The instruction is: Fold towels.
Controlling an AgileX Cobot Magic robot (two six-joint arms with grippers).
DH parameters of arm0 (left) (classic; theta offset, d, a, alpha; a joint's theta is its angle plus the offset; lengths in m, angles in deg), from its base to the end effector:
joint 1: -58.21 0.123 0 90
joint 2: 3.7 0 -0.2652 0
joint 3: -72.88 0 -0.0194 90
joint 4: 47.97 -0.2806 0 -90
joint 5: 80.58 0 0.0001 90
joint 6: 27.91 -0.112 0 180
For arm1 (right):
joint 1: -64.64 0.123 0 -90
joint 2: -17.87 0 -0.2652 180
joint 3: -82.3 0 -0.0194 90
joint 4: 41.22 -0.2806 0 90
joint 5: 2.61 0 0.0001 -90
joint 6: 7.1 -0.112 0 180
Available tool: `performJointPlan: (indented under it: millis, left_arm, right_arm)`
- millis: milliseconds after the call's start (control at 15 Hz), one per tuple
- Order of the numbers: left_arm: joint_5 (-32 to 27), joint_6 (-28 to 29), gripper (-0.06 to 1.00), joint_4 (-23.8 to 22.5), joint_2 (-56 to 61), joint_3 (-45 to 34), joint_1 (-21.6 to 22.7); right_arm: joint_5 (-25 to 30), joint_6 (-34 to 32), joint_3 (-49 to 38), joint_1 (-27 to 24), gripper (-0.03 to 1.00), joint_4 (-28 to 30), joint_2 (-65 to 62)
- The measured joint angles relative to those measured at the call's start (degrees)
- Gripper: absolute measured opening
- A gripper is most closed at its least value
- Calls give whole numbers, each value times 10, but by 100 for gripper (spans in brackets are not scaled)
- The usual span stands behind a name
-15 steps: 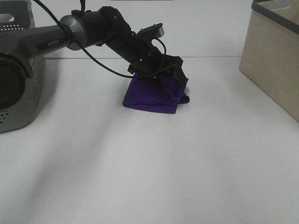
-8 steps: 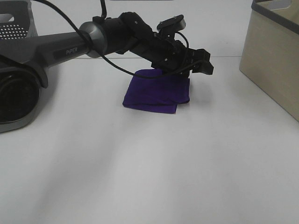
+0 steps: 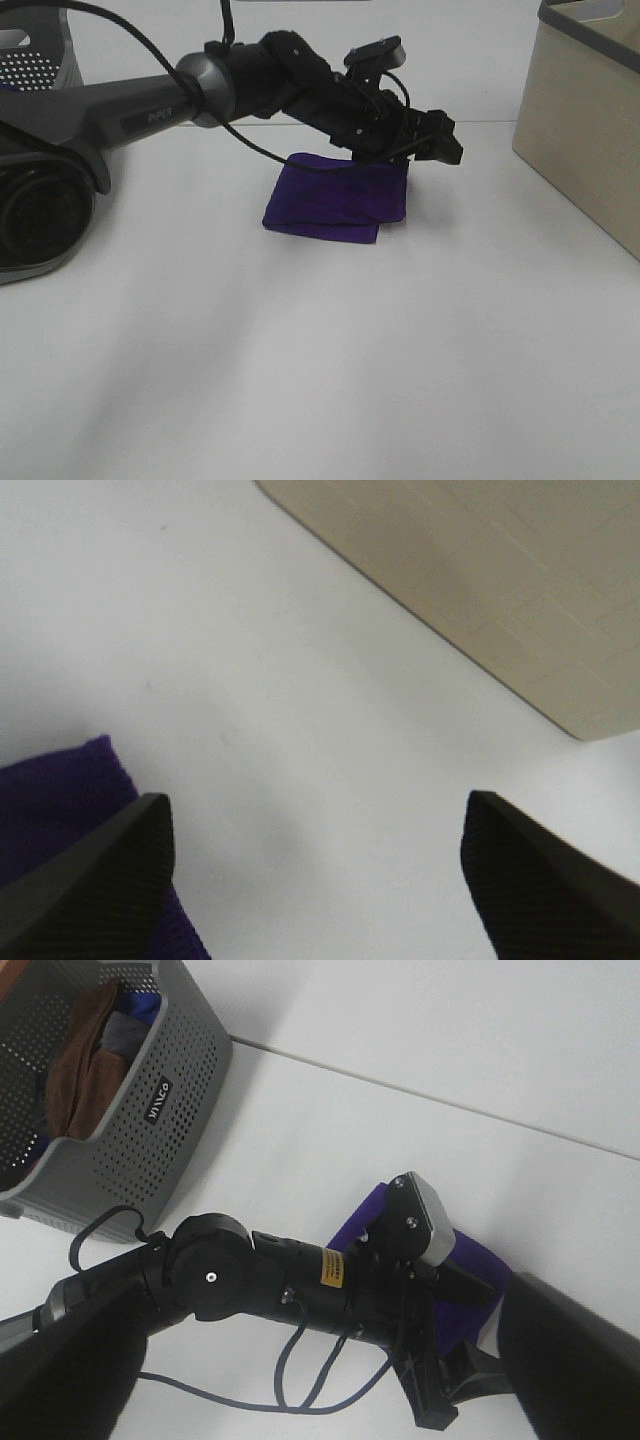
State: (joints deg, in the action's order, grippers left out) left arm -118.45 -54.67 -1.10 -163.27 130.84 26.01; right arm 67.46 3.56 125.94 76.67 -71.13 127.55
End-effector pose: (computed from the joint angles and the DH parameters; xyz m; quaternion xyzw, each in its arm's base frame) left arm 0.4846 -0.3646 0.1142 0.2408 0.8526 -0.3524 0.3013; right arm 0.3898 0.1368 0.4364 -0.1852 0.8768 0.2622 0.3579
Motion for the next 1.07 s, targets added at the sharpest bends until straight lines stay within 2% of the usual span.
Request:
performJointPlan:
  millis: [67,200,333,400,533,600,667,800,867,1000,1067]
  left_arm:
    - [-23,-2,73,-36,16,13,1]
    - [-115,72,73,-217,65,28,14]
    - [-201,154,73,-361,108,28,31]
    - [-246,177,73,-401,129,28,44]
    - [-305,215,73,-446,173,28,75]
    - [-309,219,73,-451,183,28,87]
    - [-312,229,73,-456,202,22,117]
    - [-313,234,73,-460,250,-13,187]
    - [-313,227,73,-464,332,-103,262]
    - [-313,205,73,-464,429,-226,325]
    - [-313,200,73,-460,461,-260,339]
  right_arm:
    - [0,-1,0,0,92,0,-15]
    - [0,-19,0,0,92,14,-50]
    - [0,-57,0,0,92,81,-67]
    - [0,-76,0,-1,92,130,-74]
    - [1,-91,0,-1,92,230,-85]
    - [1,-91,0,-1,92,250,-88]
    - [1,-91,-7,-1,92,277,-97]
    - [-1,-95,-61,-1,92,333,-130]
    - [-1,-96,-154,-25,92,360,-171]
    - [-1,-99,-246,-76,91,316,-237]
    - [-1,-99,-265,-86,90,304,-254]
